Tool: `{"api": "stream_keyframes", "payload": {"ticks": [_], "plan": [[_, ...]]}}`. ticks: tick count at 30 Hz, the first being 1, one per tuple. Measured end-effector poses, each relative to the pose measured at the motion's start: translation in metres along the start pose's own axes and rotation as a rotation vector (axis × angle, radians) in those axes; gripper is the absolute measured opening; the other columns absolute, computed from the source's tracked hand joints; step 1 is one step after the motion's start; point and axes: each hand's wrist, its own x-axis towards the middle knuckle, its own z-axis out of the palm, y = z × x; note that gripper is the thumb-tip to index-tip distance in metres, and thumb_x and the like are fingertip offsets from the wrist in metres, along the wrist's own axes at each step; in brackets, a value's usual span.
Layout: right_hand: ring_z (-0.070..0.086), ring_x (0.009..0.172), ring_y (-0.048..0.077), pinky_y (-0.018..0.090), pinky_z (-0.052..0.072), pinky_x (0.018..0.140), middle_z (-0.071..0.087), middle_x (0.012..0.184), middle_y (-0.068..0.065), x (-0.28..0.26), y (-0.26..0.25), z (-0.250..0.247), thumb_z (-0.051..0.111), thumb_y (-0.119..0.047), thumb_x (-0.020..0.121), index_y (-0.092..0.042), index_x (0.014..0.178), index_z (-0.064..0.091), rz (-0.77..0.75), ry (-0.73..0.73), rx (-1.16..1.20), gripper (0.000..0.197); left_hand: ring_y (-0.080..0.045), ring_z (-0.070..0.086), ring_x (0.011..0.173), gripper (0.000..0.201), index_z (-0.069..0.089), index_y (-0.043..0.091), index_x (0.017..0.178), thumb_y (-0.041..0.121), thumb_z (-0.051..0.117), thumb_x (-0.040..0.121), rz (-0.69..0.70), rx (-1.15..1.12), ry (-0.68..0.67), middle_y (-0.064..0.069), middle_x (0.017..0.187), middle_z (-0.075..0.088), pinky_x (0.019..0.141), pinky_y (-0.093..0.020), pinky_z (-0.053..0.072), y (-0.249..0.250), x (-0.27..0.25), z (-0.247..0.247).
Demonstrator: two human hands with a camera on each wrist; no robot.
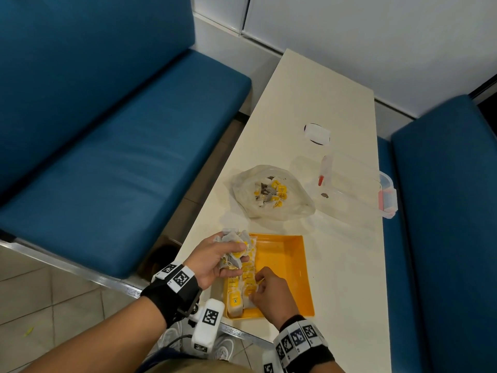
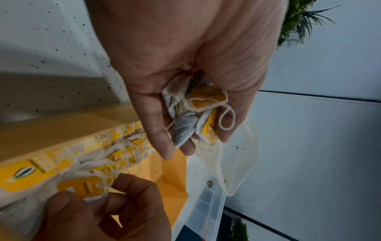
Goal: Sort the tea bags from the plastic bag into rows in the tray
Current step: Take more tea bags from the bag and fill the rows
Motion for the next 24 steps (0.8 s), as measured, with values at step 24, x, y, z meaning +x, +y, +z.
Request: {"api": "stream_keyframes", "payload": {"ticks": [24], "plan": [[0.063, 0.085, 0.011, 0.016, 0.048, 0.065, 0.058, 0.098, -0.007, -0.004, -0.069, -0.064, 0.077, -0.015, 0.078, -0.027, 0.102, 0.071, -0.456, 0.109, 0.31, 0.027, -0.027, 0.07, 0.101, 0.048, 0.061, 0.016, 0.124, -0.003, 0.074, 0.081, -0.029, 0.013, -0.162, -0.014, 0.111, 0.072, 0.089, -0.048, 0.056, 0.006, -0.003, -0.001]]}}
